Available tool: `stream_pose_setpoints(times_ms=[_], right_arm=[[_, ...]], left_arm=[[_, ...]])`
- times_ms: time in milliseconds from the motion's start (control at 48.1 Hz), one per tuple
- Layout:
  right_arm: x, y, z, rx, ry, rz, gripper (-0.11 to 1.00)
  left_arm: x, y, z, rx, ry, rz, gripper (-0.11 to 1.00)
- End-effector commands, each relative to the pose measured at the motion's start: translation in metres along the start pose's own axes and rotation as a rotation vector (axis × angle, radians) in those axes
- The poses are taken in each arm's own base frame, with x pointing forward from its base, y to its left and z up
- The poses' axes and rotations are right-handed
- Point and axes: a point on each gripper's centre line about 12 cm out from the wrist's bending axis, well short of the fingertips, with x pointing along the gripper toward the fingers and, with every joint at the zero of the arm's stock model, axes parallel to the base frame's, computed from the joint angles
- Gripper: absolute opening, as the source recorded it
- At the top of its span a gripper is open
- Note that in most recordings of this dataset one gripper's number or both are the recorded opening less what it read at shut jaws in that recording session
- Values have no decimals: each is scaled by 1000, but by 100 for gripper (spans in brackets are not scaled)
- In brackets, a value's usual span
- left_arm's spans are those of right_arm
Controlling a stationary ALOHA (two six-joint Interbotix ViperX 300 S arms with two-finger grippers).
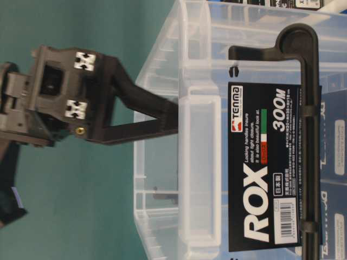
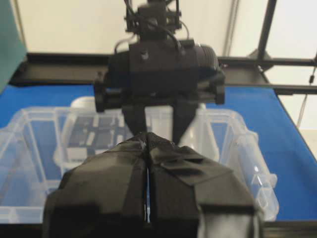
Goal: Pick the box from inside the plastic case
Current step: 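Lower the right gripper and grasp a black DYNAMIXEL box in the case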
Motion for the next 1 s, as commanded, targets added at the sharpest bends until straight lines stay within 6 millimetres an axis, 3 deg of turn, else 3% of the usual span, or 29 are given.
stream_pose_setpoints(times_ms=[0,83,166,374,602,976], right_arm=[[6,-3,1,22,-12,29,67],[12,-5,0,32,-9,49,88],[16,-8,0,35,-15,59,99],[33,-18,1,66,-24,119,99],[62,-13,-3,43,13,215,99],[88,-19,-4,56,19,214,99]], left_arm=[[1,1,12,5,-31,6,-4],[1,1,12,5,-31,6,-4],[1,1,12,5,-31,6,-4],[1,1,12,5,-28,6,-4],[1,1,9,-3,-6,6,-4],[1,1,7,-30,14,7,-4]])
